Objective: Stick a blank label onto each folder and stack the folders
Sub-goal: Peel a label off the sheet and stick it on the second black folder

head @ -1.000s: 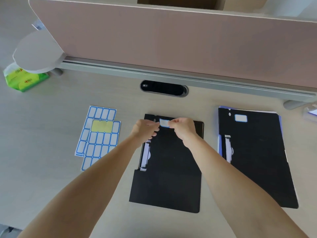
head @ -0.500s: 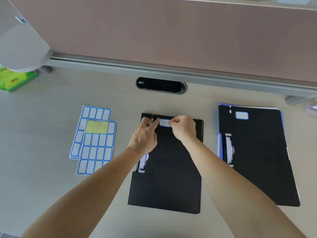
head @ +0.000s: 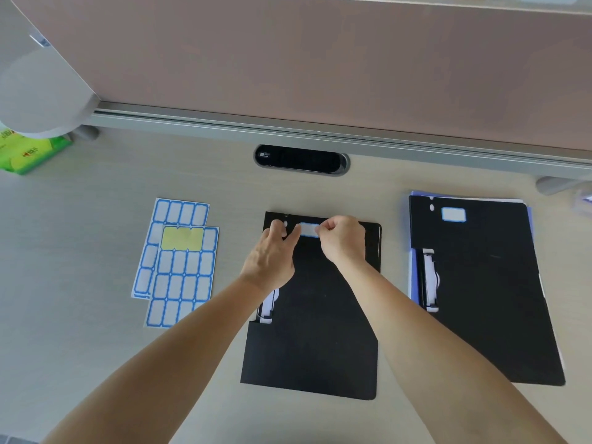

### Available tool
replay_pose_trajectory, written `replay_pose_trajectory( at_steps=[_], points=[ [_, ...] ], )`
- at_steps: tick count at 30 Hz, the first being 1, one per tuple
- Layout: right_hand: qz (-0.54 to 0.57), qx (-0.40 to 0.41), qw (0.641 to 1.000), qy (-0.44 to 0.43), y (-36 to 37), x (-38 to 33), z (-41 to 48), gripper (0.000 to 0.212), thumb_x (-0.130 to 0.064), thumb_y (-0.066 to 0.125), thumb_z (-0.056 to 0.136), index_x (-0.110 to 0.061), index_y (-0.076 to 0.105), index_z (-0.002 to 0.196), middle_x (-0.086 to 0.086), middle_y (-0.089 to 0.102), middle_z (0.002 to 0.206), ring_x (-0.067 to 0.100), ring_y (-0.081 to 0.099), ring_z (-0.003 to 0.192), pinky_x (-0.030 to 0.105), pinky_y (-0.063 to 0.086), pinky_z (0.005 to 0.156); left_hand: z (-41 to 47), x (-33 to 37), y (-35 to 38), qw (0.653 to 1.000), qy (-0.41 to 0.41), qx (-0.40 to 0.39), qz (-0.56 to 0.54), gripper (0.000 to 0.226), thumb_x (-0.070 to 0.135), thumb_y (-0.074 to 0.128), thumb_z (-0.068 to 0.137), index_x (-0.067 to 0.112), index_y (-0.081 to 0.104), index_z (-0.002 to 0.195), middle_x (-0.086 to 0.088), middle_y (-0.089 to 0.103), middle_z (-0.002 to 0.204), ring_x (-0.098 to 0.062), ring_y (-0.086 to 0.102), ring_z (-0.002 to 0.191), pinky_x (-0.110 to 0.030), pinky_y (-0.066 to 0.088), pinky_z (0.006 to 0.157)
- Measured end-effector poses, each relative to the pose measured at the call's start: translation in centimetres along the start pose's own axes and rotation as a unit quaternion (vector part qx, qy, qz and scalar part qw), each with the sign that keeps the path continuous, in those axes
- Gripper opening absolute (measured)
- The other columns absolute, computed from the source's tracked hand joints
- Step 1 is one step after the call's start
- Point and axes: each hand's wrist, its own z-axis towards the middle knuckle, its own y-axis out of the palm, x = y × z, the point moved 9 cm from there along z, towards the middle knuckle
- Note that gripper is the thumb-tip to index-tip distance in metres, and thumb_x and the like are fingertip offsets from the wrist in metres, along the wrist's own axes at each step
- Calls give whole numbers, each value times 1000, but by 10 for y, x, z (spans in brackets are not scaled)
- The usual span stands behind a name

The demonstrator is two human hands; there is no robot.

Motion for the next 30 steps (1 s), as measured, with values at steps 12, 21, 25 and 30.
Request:
replay_pose_trajectory(
  at_steps=[12, 21, 25, 30],
  points=[
    [-42, 36, 998, -34, 0, 1, 0, 10, -19, 64, 89, -18, 61, 79, 1, 65, 79, 21, 62, 66, 24, 42, 49, 4, 15, -11, 989, 32, -12, 143, 60, 7, 60, 80, 7, 45, 137, -9, 38, 141, -27, 49, 95, -35, 48, 81],
    [-280, 26, 902, -329, 13, -15, -34, 33, -8, 68, 81, -18, 69, 112, -7, 62, 130, 25, 64, 60, 27, 45, 46, 0, 20, -7, 975, 91, 10, 203, 47, 12, 73, 62, 4, 72, 108, -6, 58, 136, -34, 61, 94, -43, 50, 83],
    [-456, -46, 819, -346, 28, -2, -40, 68, -5, 57, 87, -24, 37, 149, -10, 26, 160, 24, 42, 48, 24, 20, 41, 4, 30, -6, 972, 93, -46, 210, 53, 29, 54, 87, 14, 52, 138, -10, 40, 153, -36, 44, 127, -47, 29, 107],
    [-516, -87, 782, -337, 28, -9, -48, 66, -7, 38, 97, -18, 11, 156, -5, 1, 165, 23, 46, 58, 28, 21, 41, 2, 24, 4, 969, 43, -119, 210, 65, 37, 37, 98, 13, 21, 155, -6, 8, 166, -39, 3, 150, -54, 7, 120]
  ],
)
